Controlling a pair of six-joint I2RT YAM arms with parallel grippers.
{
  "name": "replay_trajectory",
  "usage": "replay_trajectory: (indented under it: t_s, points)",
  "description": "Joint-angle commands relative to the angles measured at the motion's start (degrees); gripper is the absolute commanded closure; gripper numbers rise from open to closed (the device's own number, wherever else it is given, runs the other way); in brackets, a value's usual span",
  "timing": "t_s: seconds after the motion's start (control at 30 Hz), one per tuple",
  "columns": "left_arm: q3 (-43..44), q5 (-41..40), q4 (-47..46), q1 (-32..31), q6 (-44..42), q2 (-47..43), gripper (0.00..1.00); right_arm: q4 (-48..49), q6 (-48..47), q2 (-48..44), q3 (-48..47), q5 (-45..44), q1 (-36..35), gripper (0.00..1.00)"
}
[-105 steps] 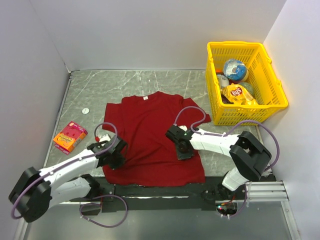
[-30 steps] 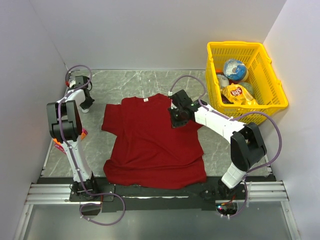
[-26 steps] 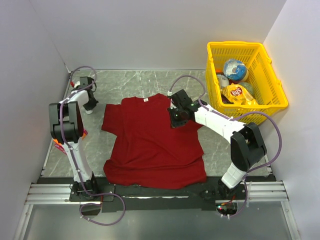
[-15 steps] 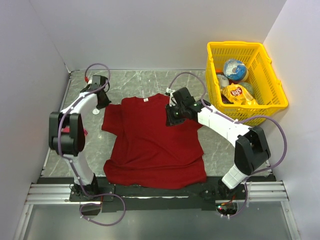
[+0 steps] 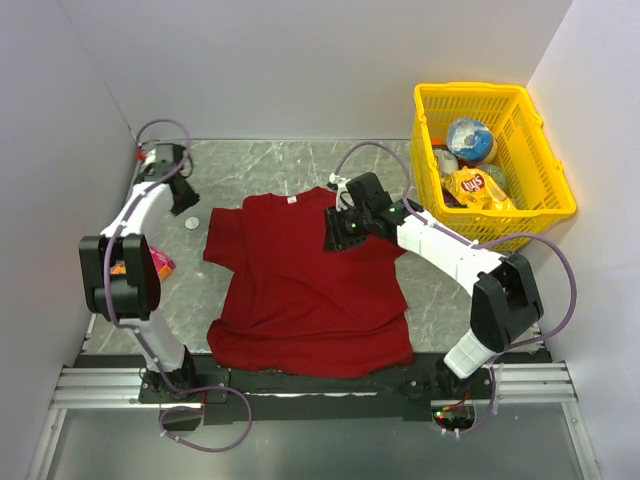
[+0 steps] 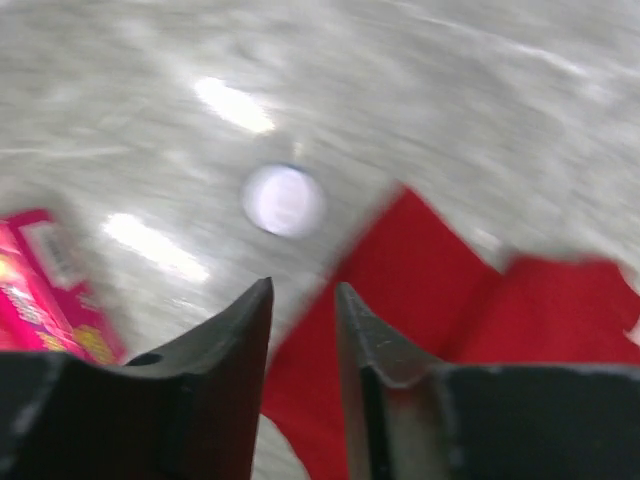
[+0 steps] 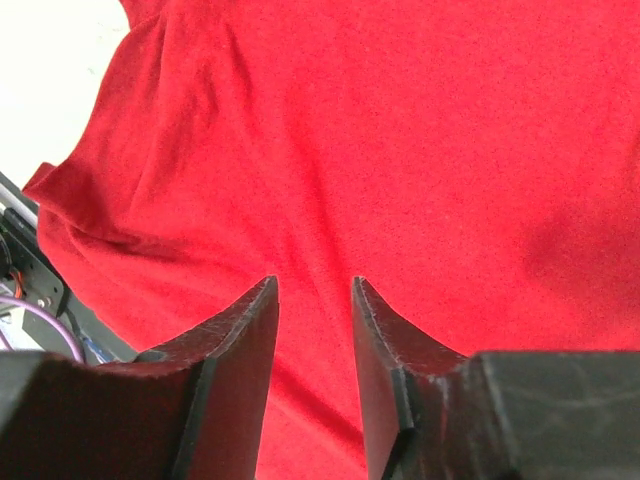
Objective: Pin the brooch onto the clothing
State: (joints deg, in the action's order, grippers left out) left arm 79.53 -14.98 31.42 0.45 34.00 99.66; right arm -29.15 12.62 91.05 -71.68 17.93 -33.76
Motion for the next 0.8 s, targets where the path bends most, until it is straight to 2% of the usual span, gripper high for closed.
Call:
replay_trajectory:
  t_s: [0.0, 0.07, 0.13, 0.23, 0.37, 0.77]
  points:
    - [2.6, 2.1, 2.6, 4.6, 1.6, 5.1, 0.60, 1.6, -1.1, -0.9, -0.9, 1.2, -0.4, 0.56]
    - [4.6, 2.2, 2.8, 5.0, 1.3, 8.0, 0.60, 1.5, -1.2, -0.6, -1.1, 1.3, -0.4, 0.55]
    - [7.2, 1.3, 4.1, 5.1, 1.8, 10.0, 0.67, 1.5, -1.4, -0.2, -1.0, 1.8, -0.3, 0.55]
    - [9.8, 2.0, 4.1, 5.4, 1.5, 13.1, 0.71, 1.1, -1.4, 0.4, -1.0, 1.8, -0.3, 0.55]
    - [12.7, 2.4, 4.4, 5.5, 0.9, 17.0, 0.70, 1.1, -1.6, 0.4, -0.5, 1.9, -0.4, 0.54]
    - [10.6, 5.5, 0.0, 5.4, 0.6, 21.3, 0.73, 0.6, -1.8, 0.7, -0.4, 1.3, -0.3, 0.53]
